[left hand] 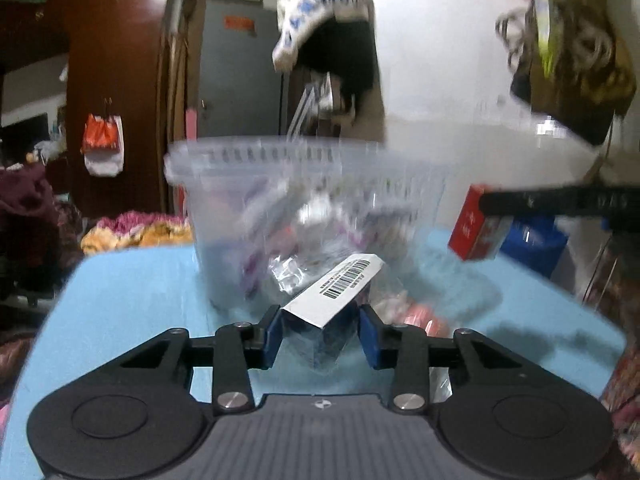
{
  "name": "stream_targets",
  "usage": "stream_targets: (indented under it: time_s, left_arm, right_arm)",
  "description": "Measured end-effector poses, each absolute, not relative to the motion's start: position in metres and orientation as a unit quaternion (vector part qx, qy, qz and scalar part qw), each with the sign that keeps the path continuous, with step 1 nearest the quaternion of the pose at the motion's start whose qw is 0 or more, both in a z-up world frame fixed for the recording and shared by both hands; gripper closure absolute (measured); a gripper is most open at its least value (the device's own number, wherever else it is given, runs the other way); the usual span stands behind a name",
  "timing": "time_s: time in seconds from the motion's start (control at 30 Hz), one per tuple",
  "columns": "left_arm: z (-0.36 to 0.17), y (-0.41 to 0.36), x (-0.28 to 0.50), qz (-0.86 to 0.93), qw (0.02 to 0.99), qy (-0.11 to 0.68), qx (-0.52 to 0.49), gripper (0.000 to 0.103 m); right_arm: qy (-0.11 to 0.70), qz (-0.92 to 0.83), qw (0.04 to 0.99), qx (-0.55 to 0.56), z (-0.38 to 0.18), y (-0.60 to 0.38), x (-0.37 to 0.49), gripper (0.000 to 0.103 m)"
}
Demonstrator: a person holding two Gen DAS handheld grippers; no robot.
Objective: Organize objects
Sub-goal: 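Carry both boxes over the white basket and release them inside, then grasp a blue-printed wrapped package with the left tool while the right grasps a red wrapped ball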
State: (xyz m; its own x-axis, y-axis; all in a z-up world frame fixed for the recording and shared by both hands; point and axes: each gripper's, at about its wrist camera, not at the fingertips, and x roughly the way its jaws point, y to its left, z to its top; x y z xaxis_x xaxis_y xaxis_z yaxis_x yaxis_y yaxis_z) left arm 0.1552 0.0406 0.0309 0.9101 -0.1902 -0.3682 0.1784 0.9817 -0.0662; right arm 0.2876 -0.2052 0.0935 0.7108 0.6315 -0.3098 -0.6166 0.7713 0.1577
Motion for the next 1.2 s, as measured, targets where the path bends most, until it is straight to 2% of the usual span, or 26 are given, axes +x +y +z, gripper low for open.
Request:
stream_targets:
  time_s: [0.17, 0.33, 0.53, 0.6, 0.63, 0.67, 0.7, 0.8, 0.9, 0.97, 1.07, 1.2]
  left_arm:
    - [0.067, 0.053, 0.147, -0.101, 0.983, 0.145, -0.047, 0.061]
    - [0.113, 0.06, 0.186, -0.08, 0.987, 0.119, -0.073, 0.061]
    - [0.133, 0.061, 0.244, -0.05, 0.984, 0.146, -0.093, 0.061]
    - [0.13, 0.063, 0.255, -0.048, 0.983, 0.146, -0.101, 0.056]
    - [0.127, 0.064, 0.261, -0.042, 0.983, 0.146, -0.102, 0.04]
    - [0.124, 0.066, 0.265, -0.033, 0.982, 0.152, -0.104, 0.024]
    - [0.122, 0.069, 0.269, -0.024, 0.981, 0.16, -0.108, 0.023]
    - [0.118, 0.074, 0.254, -0.031, 0.982, 0.15, -0.113, 0.023]
    - [0.11, 0.069, 0.204, -0.045, 0.989, 0.11, -0.086, 0.023]
    - [0.097, 0.062, 0.175, -0.061, 0.99, 0.108, -0.07, 0.017]
    - [0.074, 0.053, 0.17, -0.068, 0.983, 0.164, -0.046, 0.015]
    - [0.044, 0.042, 0.194, -0.072, 0.968, 0.233, -0.062, 0.015]
  right_arm:
    - [0.125, 0.348, 0.929, 0.032, 0.12, -0.203, 0.28, 0.044]
    - [0.064, 0.335, 0.94, -0.011, 0.156, -0.171, 0.298, 0.044]
    - [0.078, 0.327, 0.94, -0.064, 0.162, -0.133, 0.348, 0.045]
    - [0.074, 0.329, 0.939, -0.064, 0.157, -0.13, 0.356, 0.044]
    - [0.063, 0.334, 0.939, -0.058, 0.154, -0.131, 0.358, 0.037]
    - [0.056, 0.337, 0.938, -0.055, 0.151, -0.131, 0.36, 0.026]
    - [0.056, 0.333, 0.939, -0.057, 0.15, -0.132, 0.359, 0.0]
    - [0.041, 0.293, 0.953, -0.066, 0.148, -0.139, 0.344, 0.0]
    - [0.074, 0.317, 0.945, -0.037, 0.143, -0.159, 0.323, 0.0]
    - [0.1, 0.322, 0.941, -0.019, 0.134, -0.173, 0.31, 0.0]
    - [0.147, 0.332, 0.931, -0.025, 0.107, -0.182, 0.304, 0.0]
    - [0.246, 0.326, 0.912, -0.046, 0.062, -0.179, 0.312, 0.0]
